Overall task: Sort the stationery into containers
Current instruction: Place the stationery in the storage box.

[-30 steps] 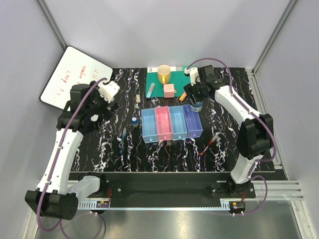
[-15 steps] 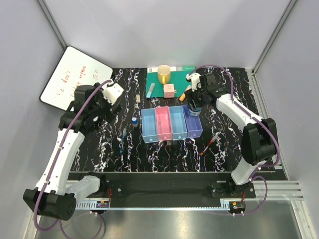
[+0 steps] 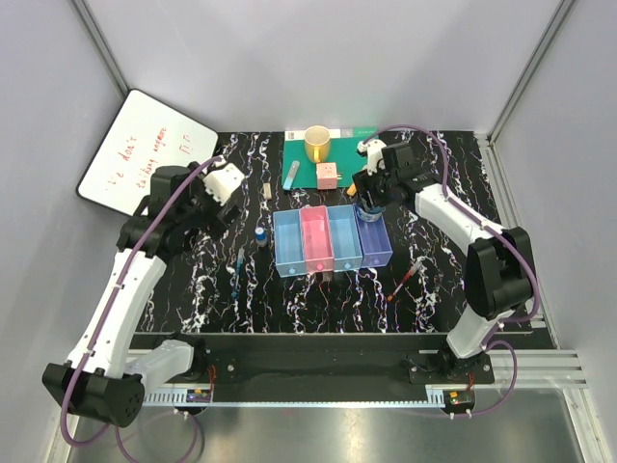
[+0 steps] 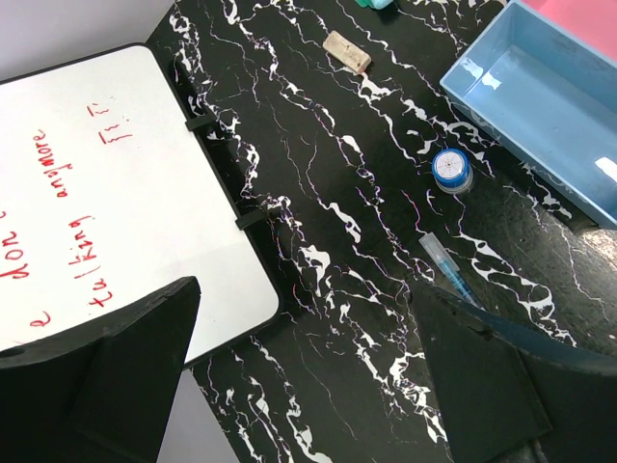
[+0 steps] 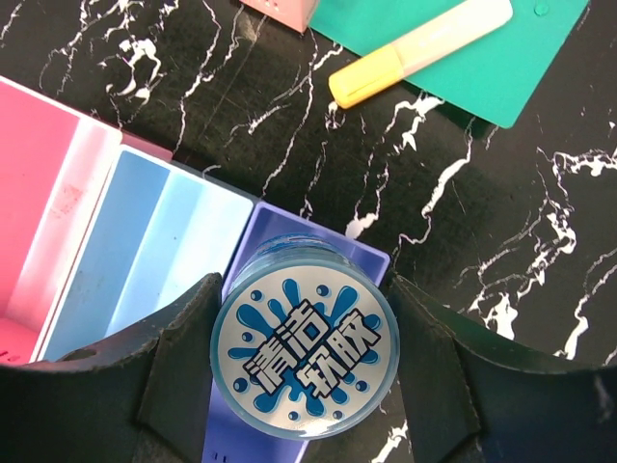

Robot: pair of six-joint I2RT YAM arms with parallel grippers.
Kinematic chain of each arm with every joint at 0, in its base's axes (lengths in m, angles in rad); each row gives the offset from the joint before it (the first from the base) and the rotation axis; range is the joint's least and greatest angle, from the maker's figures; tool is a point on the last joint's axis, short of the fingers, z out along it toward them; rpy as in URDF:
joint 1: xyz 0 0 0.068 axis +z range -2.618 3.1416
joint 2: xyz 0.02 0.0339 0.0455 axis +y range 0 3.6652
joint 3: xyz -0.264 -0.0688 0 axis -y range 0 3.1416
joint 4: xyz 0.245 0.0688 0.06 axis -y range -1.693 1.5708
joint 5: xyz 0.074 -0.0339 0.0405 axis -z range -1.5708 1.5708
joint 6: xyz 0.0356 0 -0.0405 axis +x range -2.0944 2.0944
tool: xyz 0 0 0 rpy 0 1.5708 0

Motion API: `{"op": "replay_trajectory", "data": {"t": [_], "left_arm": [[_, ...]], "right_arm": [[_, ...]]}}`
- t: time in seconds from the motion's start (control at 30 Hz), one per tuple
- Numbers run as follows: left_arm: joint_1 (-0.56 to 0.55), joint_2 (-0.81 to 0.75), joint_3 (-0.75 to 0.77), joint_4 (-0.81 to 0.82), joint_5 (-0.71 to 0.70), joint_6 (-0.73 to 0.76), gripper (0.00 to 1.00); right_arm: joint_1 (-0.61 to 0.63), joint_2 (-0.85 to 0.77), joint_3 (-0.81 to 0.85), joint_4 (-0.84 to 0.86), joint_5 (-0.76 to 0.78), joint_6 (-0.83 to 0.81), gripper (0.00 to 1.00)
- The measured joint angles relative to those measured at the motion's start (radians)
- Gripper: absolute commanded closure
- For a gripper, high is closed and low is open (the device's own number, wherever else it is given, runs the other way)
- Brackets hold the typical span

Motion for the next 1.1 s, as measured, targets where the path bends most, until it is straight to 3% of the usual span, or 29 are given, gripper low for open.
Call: {"op": "replay_trajectory", "data": {"t": [0.53,0.63,0.73,0.8,1.1], "left_arm": [[-0.005,0.002,0.000,0.000,-0.005,-0.002,0.01],[-0.005,0.006,0.000,0.000,-0.005,-0.002,0.01],[-0.005,0.008,-0.002,0.000,-0.005,0.002,0.01],[-0.005,0.008,-0.003,0.000,-0.005,0.005,0.01],[-0.005,0.008,-0.003,0.000,-0.005,0.024,0.01]], "right_arm": [[0.010,0.061,-0.052,0.049,0.001,0.016,0.99],[0.011,0.070,-0.052,0.060,0.000,0.019,0.86],[0.012,0.077,-0.051,0.072,0.000,0.020,0.81],[0.012,0.078,-0.050,0.074,0.000,0.020,0.73],[0.012,0.078,-0.050,0.074,0.001,0.019,0.59]]}}
